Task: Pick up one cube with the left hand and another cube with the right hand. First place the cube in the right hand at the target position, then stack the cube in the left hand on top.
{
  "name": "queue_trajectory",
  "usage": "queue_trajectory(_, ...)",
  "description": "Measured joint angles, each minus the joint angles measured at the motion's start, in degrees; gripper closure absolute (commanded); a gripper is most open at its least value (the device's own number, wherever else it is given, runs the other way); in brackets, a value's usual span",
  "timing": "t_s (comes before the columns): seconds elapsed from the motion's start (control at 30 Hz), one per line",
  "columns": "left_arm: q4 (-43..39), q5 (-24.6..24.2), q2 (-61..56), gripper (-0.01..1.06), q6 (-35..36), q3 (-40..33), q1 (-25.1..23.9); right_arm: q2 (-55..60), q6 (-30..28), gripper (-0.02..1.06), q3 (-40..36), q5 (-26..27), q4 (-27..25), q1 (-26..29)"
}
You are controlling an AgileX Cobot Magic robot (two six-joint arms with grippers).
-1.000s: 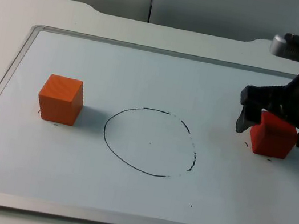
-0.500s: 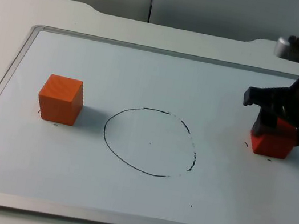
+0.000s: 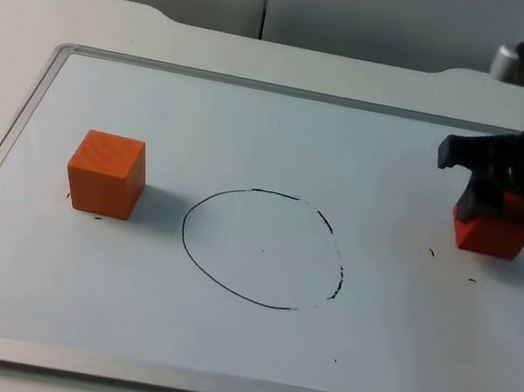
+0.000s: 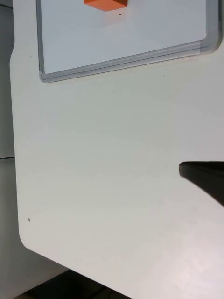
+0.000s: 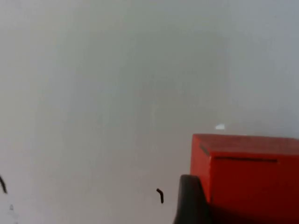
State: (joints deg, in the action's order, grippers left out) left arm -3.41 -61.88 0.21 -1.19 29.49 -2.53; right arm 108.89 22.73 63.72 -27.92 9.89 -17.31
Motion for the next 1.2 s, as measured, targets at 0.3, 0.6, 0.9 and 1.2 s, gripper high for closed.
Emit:
queue_trajectory(0.3, 9.8, -0.21, 6.94, 0.0, -1.16, 3.36, 0.0, -17.19, -8.57, 1.05, 0.0, -9.04, 1.13, 0.0)
queue_trajectory(0.6, 28.94, 7.74, 24.47, 0.01, -13.98, 10.91, 0.0, -36.5, -9.45, 1.05, -5.5, -11.79, 4.24, 0.0)
queue_trajectory(0.9, 43.46, 9.18, 44.91, 0.01, -27.55, 17.07, 0.0, -48.3, -9.45, 1.05, -10.39, -12.99, 4.94, 0.0)
queue_trajectory(1.2, 46.83, 10.75, 64.1, 0.01, -33.72, 20.75, 1.97, -49.51, -9.34, 1.05, -10.82, -14.97, 6.02, 0.0)
